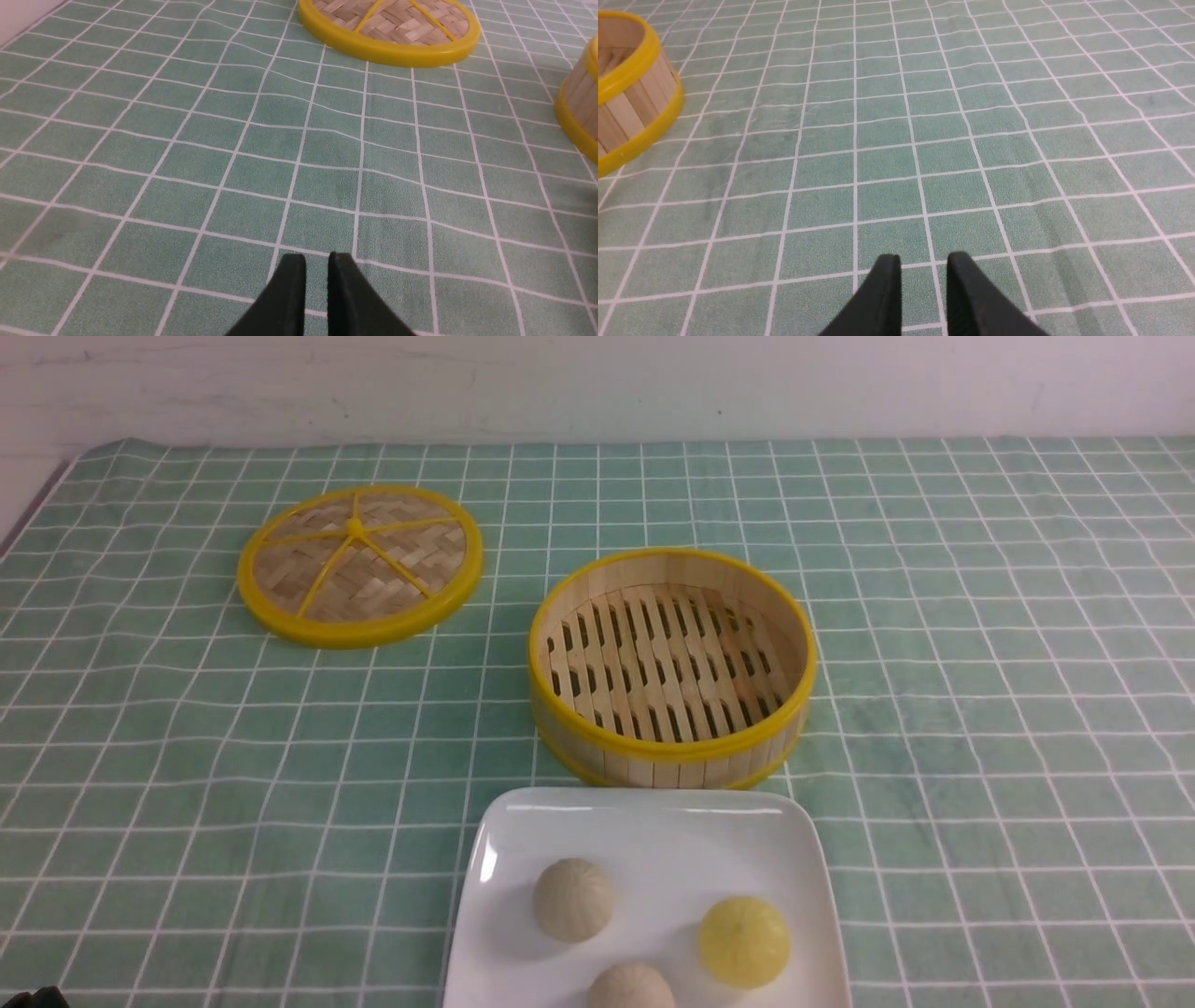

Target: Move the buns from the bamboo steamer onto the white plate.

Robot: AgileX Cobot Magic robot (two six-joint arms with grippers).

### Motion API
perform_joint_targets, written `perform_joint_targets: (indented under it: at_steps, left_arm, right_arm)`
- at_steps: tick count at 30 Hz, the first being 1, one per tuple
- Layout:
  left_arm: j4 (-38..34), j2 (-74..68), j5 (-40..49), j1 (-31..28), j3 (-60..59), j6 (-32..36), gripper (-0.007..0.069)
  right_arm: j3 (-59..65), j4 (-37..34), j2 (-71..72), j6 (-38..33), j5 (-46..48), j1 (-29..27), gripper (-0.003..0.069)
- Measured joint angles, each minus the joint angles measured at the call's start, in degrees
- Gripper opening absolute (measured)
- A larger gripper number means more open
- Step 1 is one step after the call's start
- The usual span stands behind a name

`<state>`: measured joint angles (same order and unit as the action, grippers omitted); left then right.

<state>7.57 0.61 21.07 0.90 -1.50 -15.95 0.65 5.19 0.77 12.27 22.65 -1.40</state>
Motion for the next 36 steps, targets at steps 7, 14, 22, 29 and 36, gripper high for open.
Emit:
perform_joint_targets:
  at_steps: [7, 14, 22, 29, 36]
  left_arm:
    - [0.00, 0.00, -0.01, 0.00, 0.00, 0.00, 0.0105]
    - [0.00, 0.00, -0.01, 0.00, 0.00, -0.05, 0.0113]
    - [0.00, 0.00, -0.01, 0.00, 0.00, -0.05, 0.0123]
    - [0.00, 0.00, -0.01, 0.00, 0.00, -0.05, 0.0128]
    - [0.00, 0.00, -0.01, 0.00, 0.00, -0.05, 0.0141]
  right_arm:
    - [0.00, 0.00, 0.00, 0.00, 0.00, 0.00, 0.0182]
    - [0.00, 0.00, 0.00, 0.00, 0.00, 0.00, 0.0194]
    - [0.00, 0.00, 0.00, 0.00, 0.00, 0.00, 0.0205]
    - [0.00, 0.00, 0.00, 0.59, 0.00, 0.00, 0.0216]
    - [0.00, 0.00, 0.00, 1.01, 0.00, 0.00, 0.0226]
